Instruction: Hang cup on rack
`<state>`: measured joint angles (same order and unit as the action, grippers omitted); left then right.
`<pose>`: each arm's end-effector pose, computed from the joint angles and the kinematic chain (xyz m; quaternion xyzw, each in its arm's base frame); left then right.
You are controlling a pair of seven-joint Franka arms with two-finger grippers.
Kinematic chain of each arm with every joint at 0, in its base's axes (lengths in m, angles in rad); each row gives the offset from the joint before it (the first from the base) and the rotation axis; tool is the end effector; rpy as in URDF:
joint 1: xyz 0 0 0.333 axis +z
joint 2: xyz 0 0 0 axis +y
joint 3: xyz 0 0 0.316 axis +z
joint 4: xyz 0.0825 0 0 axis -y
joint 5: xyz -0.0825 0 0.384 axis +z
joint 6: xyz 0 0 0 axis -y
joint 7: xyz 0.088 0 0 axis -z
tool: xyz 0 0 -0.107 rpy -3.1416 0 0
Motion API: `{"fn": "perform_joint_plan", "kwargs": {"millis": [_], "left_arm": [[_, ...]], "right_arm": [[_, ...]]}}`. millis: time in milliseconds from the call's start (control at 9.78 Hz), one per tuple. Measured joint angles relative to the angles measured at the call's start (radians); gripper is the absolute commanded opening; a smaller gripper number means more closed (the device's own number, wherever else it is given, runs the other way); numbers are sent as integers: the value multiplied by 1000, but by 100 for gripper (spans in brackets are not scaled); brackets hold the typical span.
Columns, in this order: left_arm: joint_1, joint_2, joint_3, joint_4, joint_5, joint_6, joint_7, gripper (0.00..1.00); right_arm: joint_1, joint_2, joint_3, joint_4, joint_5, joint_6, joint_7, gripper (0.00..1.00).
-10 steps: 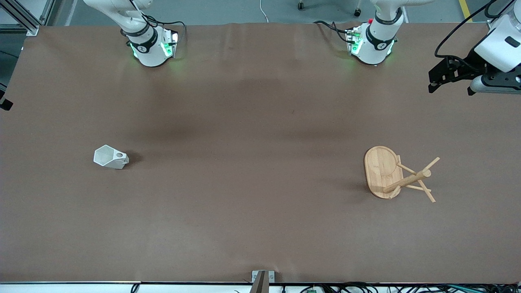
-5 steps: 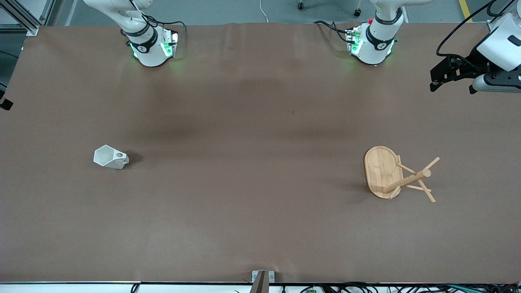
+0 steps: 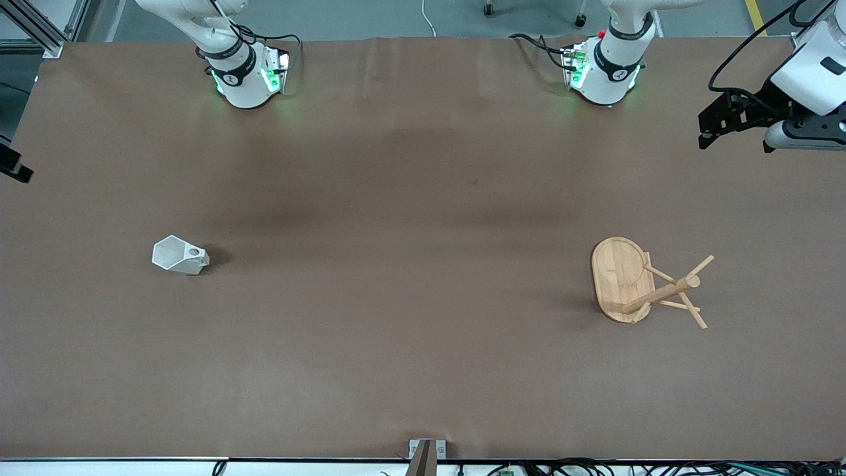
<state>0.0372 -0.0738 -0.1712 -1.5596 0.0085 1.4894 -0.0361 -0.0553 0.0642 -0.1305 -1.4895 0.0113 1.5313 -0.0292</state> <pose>0.5182 -0.0728 0.6618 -0.9988 0.0484 -0.0022 0.0104 0.5614 -0.1016 0.6235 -0.9969 0.0780 0.0107 0.0026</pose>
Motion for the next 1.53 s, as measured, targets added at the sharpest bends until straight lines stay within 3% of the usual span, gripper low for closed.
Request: {"fn": "perform_joint_plan", "kwargs": {"millis": [205, 818, 1023, 1330, 1432, 1534], "left_arm": [[0, 5, 0, 1, 0, 0, 0, 100], [-5, 32, -1, 17, 0, 0, 13, 100], [-12, 32, -4, 18, 0, 0, 13, 100], [-13, 33, -6, 18, 0, 0, 13, 100], [-13, 33, -6, 18, 0, 0, 13, 100], [-13, 33, -6, 18, 0, 0, 13, 100]], "right_arm": [[-1, 45, -4, -131, 0, 141, -3, 100], [-2, 87, -7, -676, 0, 839, -98, 100], [-4, 155, -8, -720, 0, 956, -136, 100], [-18, 222, -10, -718, 1, 997, -190, 97], [-18, 231, -9, -717, 1, 999, -192, 91], [-18, 240, -9, -717, 1, 1006, -193, 78]]}}
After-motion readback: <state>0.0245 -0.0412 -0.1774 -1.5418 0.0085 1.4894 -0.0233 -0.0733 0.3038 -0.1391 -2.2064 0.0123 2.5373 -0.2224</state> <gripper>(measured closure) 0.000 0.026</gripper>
